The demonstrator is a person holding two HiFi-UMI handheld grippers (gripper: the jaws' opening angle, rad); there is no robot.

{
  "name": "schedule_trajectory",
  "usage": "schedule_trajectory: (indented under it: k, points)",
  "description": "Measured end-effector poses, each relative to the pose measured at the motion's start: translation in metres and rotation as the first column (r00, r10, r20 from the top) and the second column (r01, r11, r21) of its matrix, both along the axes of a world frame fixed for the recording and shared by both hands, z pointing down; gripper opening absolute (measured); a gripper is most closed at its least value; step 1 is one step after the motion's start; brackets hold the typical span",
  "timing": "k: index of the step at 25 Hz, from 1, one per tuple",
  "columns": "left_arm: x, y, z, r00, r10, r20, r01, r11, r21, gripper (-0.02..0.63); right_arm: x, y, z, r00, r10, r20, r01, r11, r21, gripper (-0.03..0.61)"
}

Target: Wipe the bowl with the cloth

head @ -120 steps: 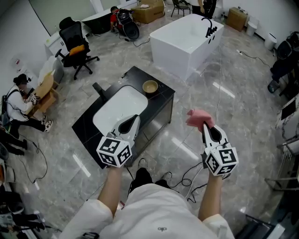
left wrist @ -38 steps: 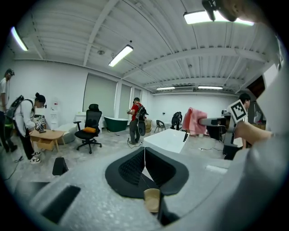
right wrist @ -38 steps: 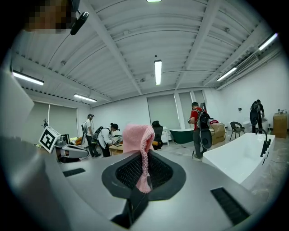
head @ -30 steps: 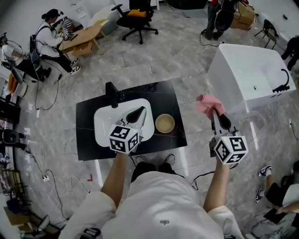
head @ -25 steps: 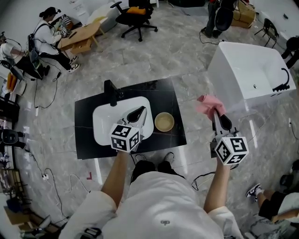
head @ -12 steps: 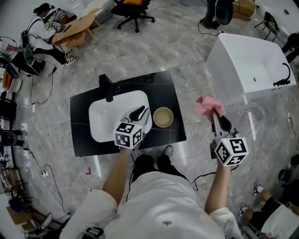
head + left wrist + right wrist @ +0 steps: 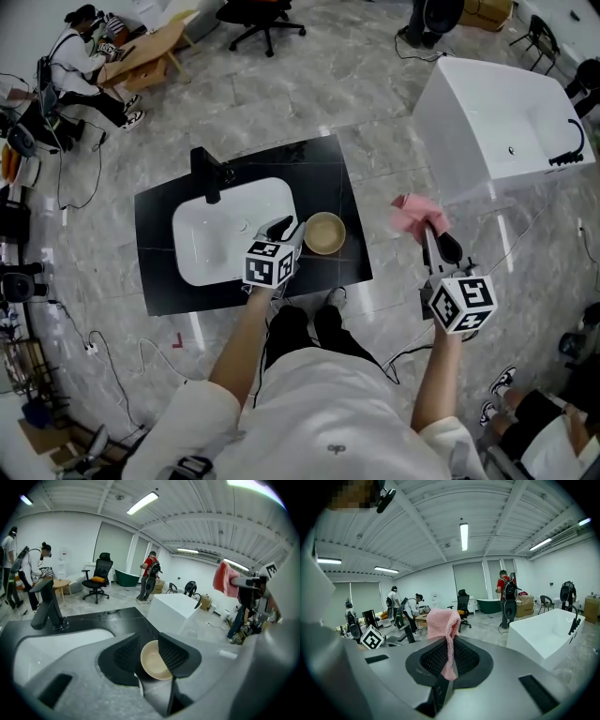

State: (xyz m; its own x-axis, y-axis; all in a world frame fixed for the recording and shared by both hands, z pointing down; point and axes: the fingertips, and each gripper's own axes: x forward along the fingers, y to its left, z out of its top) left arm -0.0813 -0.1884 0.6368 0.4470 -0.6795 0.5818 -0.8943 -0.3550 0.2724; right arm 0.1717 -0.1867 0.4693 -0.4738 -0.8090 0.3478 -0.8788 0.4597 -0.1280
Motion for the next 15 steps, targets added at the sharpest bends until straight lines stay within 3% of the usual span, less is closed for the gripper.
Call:
schedule_trajectory:
  k: [15]
  points:
    - [0.004,-0.004,0.075,1.0,-0.003,0.025,0.008,0.987,-0.161,0.14,0.003,-0.002,0.019,1.0,0.0,-0.017,-0.001,0.999,-0.052,0.015]
